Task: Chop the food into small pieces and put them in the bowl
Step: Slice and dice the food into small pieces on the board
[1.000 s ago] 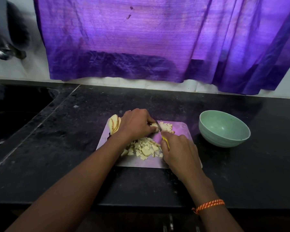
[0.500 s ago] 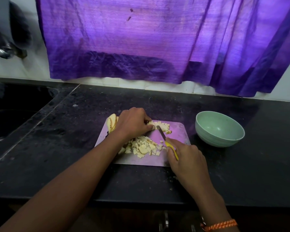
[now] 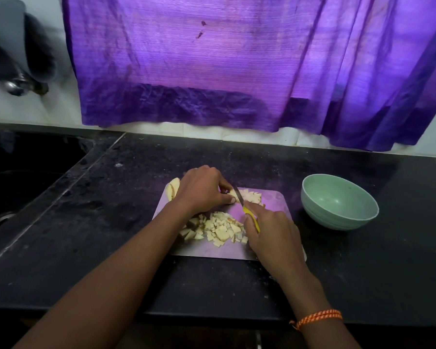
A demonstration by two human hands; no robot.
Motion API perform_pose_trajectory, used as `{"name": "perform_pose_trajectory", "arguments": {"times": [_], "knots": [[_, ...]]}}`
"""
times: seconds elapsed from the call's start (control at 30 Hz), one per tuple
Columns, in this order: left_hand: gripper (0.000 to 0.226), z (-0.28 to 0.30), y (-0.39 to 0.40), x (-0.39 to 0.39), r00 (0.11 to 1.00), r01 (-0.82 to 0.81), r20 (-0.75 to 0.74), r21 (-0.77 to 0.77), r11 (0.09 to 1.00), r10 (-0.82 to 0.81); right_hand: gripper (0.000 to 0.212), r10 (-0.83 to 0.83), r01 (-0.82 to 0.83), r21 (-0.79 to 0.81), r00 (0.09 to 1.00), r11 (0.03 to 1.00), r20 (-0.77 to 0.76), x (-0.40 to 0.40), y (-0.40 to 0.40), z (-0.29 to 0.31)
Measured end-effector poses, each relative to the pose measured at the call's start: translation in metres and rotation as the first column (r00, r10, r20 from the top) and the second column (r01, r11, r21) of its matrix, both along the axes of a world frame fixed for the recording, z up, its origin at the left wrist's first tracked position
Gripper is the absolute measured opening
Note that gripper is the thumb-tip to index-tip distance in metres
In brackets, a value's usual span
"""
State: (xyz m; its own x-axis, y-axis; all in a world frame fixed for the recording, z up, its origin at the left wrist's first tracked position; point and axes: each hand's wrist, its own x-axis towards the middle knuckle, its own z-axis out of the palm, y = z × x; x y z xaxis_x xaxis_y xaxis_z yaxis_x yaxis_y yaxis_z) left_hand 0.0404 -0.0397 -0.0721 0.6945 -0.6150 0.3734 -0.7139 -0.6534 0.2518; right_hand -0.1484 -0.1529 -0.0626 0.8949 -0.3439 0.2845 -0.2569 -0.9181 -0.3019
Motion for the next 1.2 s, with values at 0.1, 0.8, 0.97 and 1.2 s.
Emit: {"name": "perform_pose_trajectory", "arguments": {"times": [0.1, 0.8, 0.97, 1.2], "knots": [[0.040, -0.001, 0.000, 0.001, 1.000, -0.003, -0.017, -0.011, 1.000, 0.003, 0.043, -0.008, 0.007, 0.006, 1.000, 1.000, 0.006, 0.001, -0.001, -0.002], [0.038, -0.004, -0.006, -0.008, 0.994, -0.088, 0.061, 0.004, 0.996, 0.087, 0.046, 0.064, -0.062, 0.051, 0.997, 0.997, -0.031, -0.026, -0.014, -0.008], [0.038, -0.001, -0.005, -0.009, 0.995, -0.083, 0.056, 0.014, 0.996, 0.082, 0.046, 0.084, -0.085, 0.032, 0.996, 0.996, 0.013, -0.037, -0.016, -0.008], [0.015, 0.008, 0.006, -0.003, 0.994, -0.103, -0.051, -0.045, 0.994, 0.101, 0.041, 0.052, -0.060, 0.051, 0.988, 0.997, 0.147, -0.013, -0.011, -0.003]]}}
